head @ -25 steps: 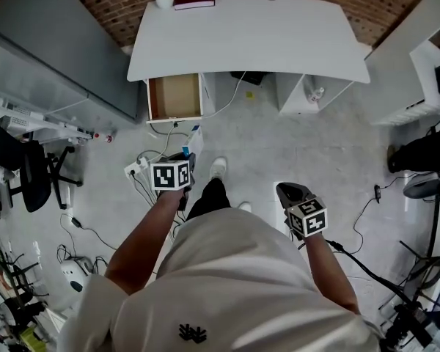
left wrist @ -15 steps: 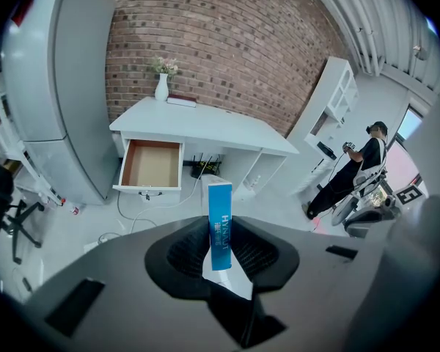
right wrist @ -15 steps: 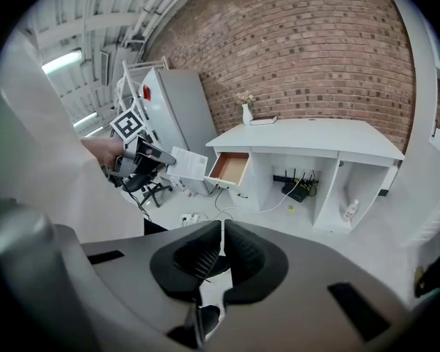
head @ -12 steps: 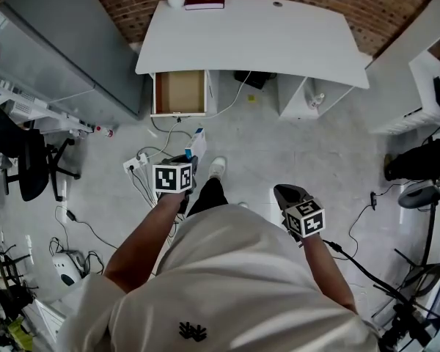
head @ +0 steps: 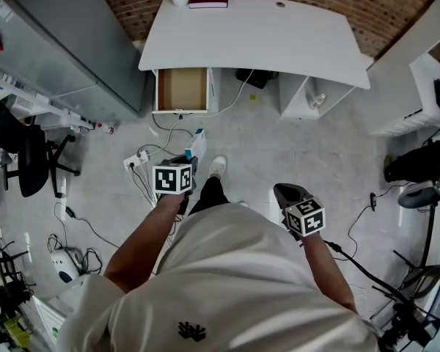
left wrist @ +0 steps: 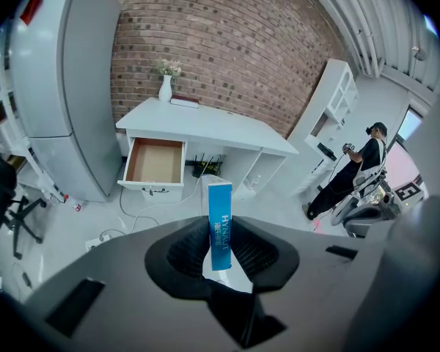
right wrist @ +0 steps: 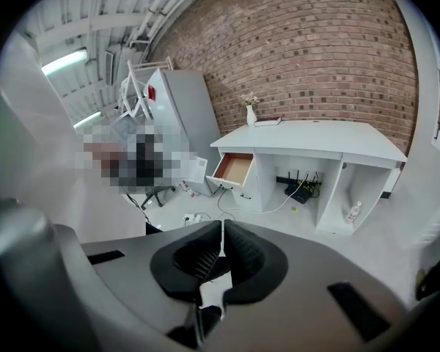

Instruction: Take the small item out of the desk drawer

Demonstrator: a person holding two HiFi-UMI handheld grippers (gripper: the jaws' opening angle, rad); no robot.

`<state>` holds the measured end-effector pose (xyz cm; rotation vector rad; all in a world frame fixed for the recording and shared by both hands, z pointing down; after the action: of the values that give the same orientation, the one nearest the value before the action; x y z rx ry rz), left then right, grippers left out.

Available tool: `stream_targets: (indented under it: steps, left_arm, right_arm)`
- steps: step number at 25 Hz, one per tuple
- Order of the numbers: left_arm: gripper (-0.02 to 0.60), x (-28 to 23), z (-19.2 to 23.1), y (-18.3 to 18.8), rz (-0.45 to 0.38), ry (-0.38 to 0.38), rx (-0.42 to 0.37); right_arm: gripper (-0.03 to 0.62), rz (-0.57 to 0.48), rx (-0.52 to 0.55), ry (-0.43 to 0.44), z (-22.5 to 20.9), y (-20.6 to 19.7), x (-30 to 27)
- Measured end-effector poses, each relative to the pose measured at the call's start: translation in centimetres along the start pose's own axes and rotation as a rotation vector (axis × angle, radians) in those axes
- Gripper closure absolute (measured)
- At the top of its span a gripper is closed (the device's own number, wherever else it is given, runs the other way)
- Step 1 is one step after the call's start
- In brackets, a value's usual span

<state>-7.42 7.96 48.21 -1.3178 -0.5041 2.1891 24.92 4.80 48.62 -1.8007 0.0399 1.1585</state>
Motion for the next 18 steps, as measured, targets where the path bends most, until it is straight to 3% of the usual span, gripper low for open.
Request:
stream_targets:
  steps: [18]
  left_arm:
    - [0.482, -0.33, -0.04, -0.26, 0.005, 0.007, -0.004]
  right_arm:
    - [0.562, -0.009, 0.01, 0.018, 0.2, 0.01, -0.52]
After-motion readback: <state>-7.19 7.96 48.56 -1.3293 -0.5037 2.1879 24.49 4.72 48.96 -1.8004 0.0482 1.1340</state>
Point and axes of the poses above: the fingertips, and each gripper's own axes: x backward along the fingers, z to its left, y out of its top, the point moved 6 cm from there along x, backward along the fingers, and after that the axes turned 14 degrees about -y, right-handed, at the moved point
